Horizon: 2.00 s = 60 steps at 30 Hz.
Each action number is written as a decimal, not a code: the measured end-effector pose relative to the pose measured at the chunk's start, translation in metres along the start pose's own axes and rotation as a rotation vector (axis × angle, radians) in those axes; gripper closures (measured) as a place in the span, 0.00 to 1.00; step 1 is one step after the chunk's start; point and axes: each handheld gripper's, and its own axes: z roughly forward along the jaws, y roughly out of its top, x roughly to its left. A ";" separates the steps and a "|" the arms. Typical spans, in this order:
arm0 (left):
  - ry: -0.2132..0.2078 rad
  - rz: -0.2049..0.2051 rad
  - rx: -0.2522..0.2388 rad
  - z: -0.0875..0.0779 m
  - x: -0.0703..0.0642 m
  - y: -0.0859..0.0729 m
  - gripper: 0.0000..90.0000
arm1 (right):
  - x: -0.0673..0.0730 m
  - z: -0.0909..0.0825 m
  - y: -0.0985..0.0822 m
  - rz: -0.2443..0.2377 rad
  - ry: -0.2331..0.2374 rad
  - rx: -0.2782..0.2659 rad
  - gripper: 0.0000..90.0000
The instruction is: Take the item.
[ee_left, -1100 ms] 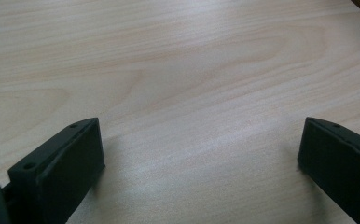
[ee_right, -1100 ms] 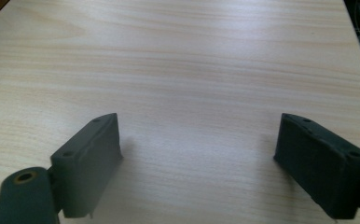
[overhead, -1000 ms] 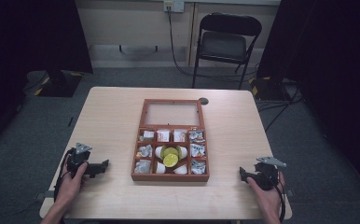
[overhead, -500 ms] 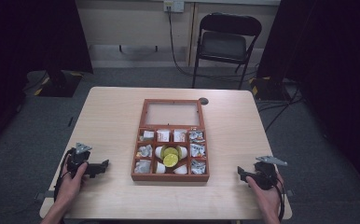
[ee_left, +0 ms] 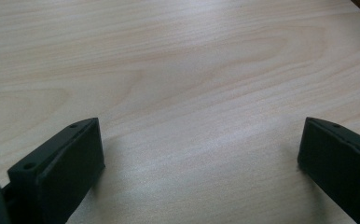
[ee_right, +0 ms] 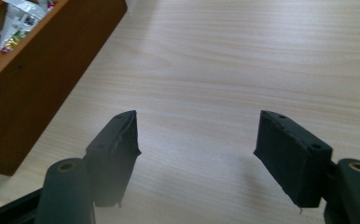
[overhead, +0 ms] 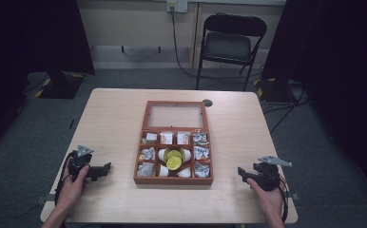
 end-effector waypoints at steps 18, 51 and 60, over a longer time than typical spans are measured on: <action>0.001 0.000 0.000 0.000 0.000 0.000 0.00 | 0.022 -0.003 0.022 -0.054 0.071 -0.037 0.36; 0.001 0.000 0.001 0.000 0.000 0.000 0.00 | 0.080 0.014 0.064 -0.158 0.222 -0.075 0.42; 0.002 0.001 0.001 0.000 0.000 0.000 0.00 | 0.096 0.022 0.068 -0.184 0.259 -0.067 0.43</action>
